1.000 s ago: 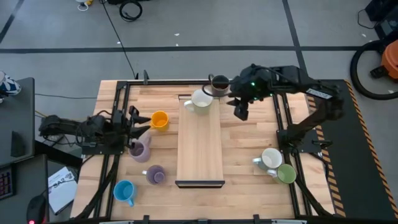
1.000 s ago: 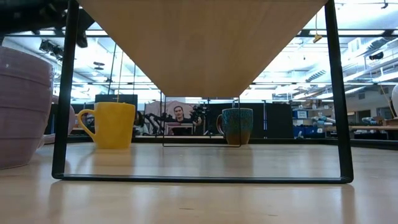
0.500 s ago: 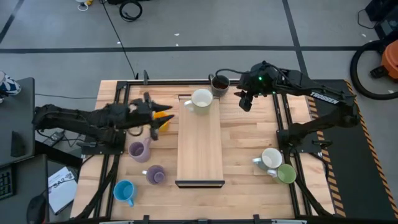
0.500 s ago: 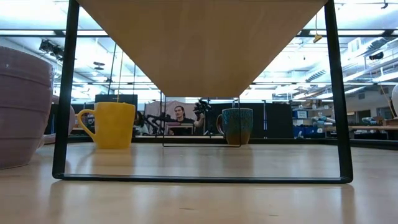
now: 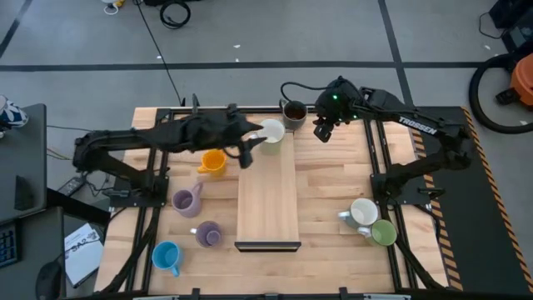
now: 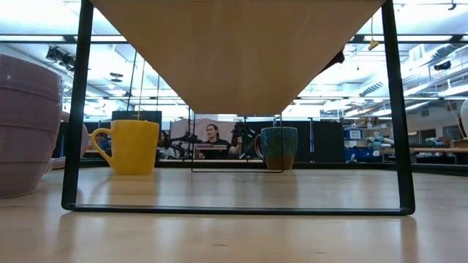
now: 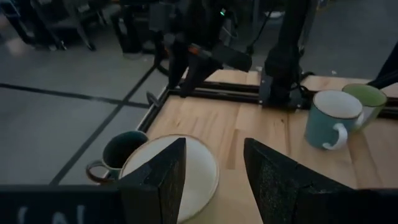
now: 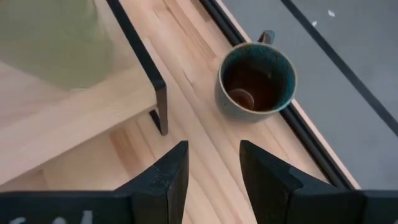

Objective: Place coffee mugs
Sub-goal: Put the top light green mug on the shelf

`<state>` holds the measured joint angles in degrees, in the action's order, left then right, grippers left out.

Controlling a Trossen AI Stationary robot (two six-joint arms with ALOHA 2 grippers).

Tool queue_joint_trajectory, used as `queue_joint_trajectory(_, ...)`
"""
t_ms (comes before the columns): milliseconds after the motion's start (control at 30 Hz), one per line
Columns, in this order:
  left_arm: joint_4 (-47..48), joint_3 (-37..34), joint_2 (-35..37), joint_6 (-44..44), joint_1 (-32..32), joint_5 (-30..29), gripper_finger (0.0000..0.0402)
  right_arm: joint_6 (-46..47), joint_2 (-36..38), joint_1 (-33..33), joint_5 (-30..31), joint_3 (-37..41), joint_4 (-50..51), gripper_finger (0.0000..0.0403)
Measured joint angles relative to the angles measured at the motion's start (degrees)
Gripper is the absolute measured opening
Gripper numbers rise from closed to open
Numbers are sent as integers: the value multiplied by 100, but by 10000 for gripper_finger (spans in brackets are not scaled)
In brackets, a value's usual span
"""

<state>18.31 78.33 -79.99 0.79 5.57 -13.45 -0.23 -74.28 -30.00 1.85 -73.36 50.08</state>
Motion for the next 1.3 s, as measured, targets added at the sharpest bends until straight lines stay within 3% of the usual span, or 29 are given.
queue_joint_trajectory(367, 141, 433, -992, 6, 106, 282, 169, 0, -290, -207, -43, 2, -116, 148)
queue_joint_trajectory(867, 700, 437, -1172, 9, 141, 90, 168, 0, -317, -222, -48, 2, -121, 148)
queue_joint_trajectory(1300, 765, 437, -1163, 7, 139, -74, 86, 0, -317, -222, -48, 0, -117, 148)
